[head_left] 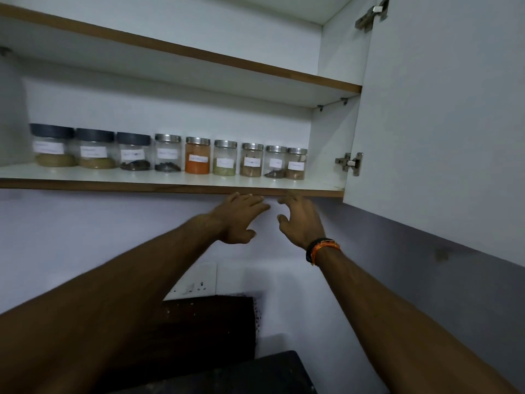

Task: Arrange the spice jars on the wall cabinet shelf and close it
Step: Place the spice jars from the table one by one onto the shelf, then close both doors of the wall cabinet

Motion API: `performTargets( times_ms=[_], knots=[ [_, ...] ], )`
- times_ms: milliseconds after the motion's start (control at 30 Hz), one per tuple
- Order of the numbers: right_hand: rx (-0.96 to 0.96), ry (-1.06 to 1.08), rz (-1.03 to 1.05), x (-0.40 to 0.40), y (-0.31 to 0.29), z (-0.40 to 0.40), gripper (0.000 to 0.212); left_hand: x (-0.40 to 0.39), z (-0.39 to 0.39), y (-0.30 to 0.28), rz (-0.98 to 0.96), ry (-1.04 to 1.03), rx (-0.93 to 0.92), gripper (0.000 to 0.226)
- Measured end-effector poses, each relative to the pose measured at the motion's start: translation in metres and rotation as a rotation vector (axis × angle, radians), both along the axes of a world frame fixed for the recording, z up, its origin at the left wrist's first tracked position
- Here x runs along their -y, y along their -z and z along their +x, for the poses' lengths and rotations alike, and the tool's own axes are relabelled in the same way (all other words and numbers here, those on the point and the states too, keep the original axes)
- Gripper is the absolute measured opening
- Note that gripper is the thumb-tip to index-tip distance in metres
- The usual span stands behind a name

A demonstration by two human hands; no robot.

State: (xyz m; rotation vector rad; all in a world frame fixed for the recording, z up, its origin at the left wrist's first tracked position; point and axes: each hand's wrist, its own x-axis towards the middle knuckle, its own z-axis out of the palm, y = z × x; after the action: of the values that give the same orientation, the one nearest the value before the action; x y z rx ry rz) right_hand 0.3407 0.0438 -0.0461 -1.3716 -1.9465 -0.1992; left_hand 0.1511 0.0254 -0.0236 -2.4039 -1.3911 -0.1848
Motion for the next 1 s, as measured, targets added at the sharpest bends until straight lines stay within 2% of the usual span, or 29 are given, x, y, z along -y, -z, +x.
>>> performTargets(
  times_ms=[333,433,633,733,1000],
  knots=[
    [0.087,-0.184,-0.041,0.037,0.016,-0.041,0.047,0.077,-0.037,0.009,-0.123,-0.190,0.009,0.078],
    [0.114,-0.264,-0.037,0.052,0.019,-0.058,0.047,0.111,-0.054,0.018,-0.073,-0.270,0.028,0.078],
    [0.096,-0.462,-0.003,0.090,0.017,-0.117,0.051,0.190,-0.112,0.028,0.052,-0.537,-0.049,0.080],
    [0.080,-0.562,0.000,0.117,0.012,-0.155,0.053,0.232,-0.143,0.018,0.109,-0.658,-0.066,0.080],
    [0.048,-0.748,0.067,0.182,-0.025,-0.250,0.052,0.335,-0.199,-0.017,0.263,-0.810,-0.120,0.078]
  ],
)
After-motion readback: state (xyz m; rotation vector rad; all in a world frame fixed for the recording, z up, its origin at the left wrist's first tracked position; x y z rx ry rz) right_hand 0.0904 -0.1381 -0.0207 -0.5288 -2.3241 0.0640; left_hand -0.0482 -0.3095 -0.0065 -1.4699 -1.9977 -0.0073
